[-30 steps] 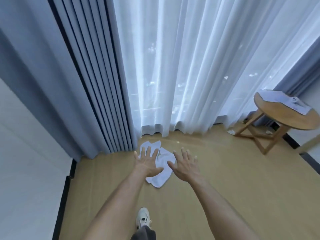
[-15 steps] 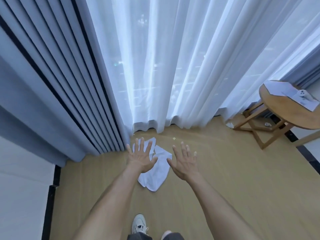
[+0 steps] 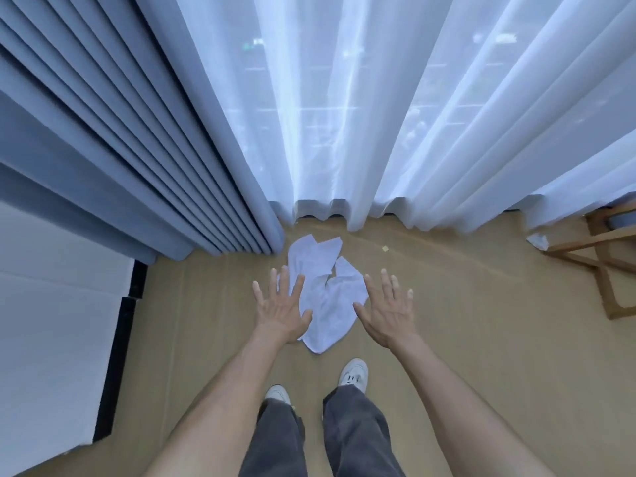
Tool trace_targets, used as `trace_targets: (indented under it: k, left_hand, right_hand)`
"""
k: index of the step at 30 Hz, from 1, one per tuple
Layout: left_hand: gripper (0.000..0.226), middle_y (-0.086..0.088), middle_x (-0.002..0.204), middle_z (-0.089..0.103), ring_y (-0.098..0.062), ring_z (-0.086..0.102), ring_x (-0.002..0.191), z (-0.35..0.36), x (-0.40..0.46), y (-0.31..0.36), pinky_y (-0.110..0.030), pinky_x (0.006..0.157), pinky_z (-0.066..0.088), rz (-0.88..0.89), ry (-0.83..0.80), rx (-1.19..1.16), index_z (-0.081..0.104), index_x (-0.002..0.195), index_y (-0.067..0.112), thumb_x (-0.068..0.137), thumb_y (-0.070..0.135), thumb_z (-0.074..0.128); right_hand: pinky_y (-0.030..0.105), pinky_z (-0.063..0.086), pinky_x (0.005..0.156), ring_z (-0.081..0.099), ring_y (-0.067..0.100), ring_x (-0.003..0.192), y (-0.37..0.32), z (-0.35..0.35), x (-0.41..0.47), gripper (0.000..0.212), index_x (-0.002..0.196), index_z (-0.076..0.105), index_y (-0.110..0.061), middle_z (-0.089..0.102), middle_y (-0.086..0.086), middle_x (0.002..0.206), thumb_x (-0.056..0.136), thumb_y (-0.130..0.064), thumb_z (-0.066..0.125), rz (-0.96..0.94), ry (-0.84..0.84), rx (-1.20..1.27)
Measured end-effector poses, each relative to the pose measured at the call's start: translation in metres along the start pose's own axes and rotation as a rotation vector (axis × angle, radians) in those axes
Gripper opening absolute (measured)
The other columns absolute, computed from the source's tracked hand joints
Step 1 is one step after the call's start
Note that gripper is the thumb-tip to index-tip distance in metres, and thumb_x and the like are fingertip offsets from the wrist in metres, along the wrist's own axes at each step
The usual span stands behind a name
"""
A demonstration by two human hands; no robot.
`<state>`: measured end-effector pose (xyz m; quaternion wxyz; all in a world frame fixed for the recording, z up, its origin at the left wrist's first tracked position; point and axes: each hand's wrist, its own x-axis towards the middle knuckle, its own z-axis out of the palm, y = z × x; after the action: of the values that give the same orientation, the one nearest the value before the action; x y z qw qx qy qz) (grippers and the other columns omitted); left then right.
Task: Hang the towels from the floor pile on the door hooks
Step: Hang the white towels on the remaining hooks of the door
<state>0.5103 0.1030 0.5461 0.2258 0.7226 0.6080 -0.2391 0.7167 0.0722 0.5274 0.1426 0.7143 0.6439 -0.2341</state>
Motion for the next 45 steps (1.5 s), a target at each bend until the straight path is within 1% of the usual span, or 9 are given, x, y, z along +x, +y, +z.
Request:
trace_targets:
  k: [14,16,20,28,32,36,40,42,45]
  left_hand:
    - [0.073,-0.010,0.160,-0.011,-0.028,-0.013,0.147,0.184,0.121,-0.025,-0.054,0.118,-0.001,-0.078,-0.226,-0.052,-0.003,0.153,0.015,0.096,0.034,0.038]
    - [0.071,-0.010,0.160,-0.009,-0.028,-0.013,0.147,0.217,0.138,-0.028,-0.054,0.118,0.000,-0.070,-0.255,-0.045,0.000,0.153,0.015,0.095,0.031,0.038]
    - [0.063,-0.011,0.160,-0.007,-0.029,-0.011,0.147,0.280,0.183,-0.032,-0.054,0.118,0.001,-0.038,-0.278,-0.027,0.012,0.151,0.015,0.095,0.026,0.039]
    - [0.040,-0.011,0.160,-0.013,-0.030,-0.014,0.147,0.421,0.310,-0.050,-0.055,0.118,-0.002,0.101,-0.325,0.204,0.053,0.132,0.014,0.093,0.011,0.047]
    - [0.044,-0.009,0.160,-0.013,-0.036,-0.017,0.145,0.485,0.351,-0.057,-0.057,0.116,-0.002,0.226,-0.342,0.402,0.041,0.143,0.020,0.098,0.019,0.042]
    - [0.052,-0.010,0.159,0.003,-0.037,-0.014,0.145,0.524,0.360,-0.062,-0.057,0.116,-0.002,0.206,-0.295,0.444,0.022,0.150,0.010,0.100,0.016,0.035]
    - [0.054,-0.010,0.149,0.025,-0.033,-0.004,0.147,0.520,0.349,-0.067,-0.057,0.116,-0.001,0.188,-0.212,0.363,0.021,0.149,0.004,0.098,0.009,0.038]
    - [0.052,-0.010,0.152,0.025,-0.030,0.000,0.147,0.504,0.332,-0.069,-0.055,0.117,0.000,0.202,-0.218,0.318,0.030,0.146,0.006,0.096,0.009,0.043]
    - [0.046,-0.012,0.159,0.007,-0.030,-0.005,0.148,0.478,0.307,-0.068,-0.054,0.118,-0.001,0.175,-0.267,0.281,0.041,0.141,0.010,0.096,0.012,0.046]
  right_hand:
    - [0.056,0.016,0.111,0.006,0.031,0.145,-0.005,0.194,0.112,0.063,0.150,0.012,-0.023,0.003,0.012,0.158,0.097,-0.051,0.029,-0.165,-0.166,-0.118]
    - [0.058,0.024,0.107,0.018,0.034,0.143,-0.014,0.228,0.126,0.061,0.148,0.024,-0.020,0.015,0.016,0.156,0.095,-0.050,0.033,-0.195,-0.168,-0.119]
    - [0.055,0.049,0.081,0.055,0.039,0.116,-0.027,0.291,0.164,0.058,0.126,0.057,-0.016,0.054,0.020,0.132,0.084,-0.050,0.034,-0.221,-0.196,-0.101]
    - [0.060,0.046,0.085,0.056,0.038,0.116,-0.016,0.432,0.272,0.059,0.125,0.059,-0.015,0.054,0.020,0.132,0.082,-0.046,0.034,-0.261,-0.148,-0.081]
    - [0.061,0.045,0.088,0.054,0.038,0.119,-0.009,0.486,0.300,0.059,0.128,0.057,-0.016,0.051,0.020,0.136,0.085,-0.047,0.032,-0.283,-0.151,-0.092]
    - [0.060,0.045,0.089,0.054,0.038,0.120,-0.004,0.510,0.304,0.059,0.129,0.057,-0.016,0.050,0.019,0.137,0.085,-0.047,0.033,-0.304,-0.165,-0.119]
    - [0.057,0.047,0.088,0.056,0.037,0.118,0.001,0.499,0.292,0.059,0.127,0.058,-0.016,0.053,0.019,0.135,0.085,-0.047,0.033,-0.290,-0.188,-0.174]
    - [0.055,0.048,0.086,0.057,0.037,0.117,0.000,0.481,0.279,0.059,0.126,0.059,-0.016,0.054,0.019,0.133,0.084,-0.047,0.033,-0.299,-0.180,-0.184]
    - [0.054,0.049,0.086,0.056,0.038,0.117,-0.005,0.448,0.257,0.058,0.127,0.058,-0.016,0.053,0.020,0.134,0.085,-0.047,0.033,-0.339,-0.136,-0.172]
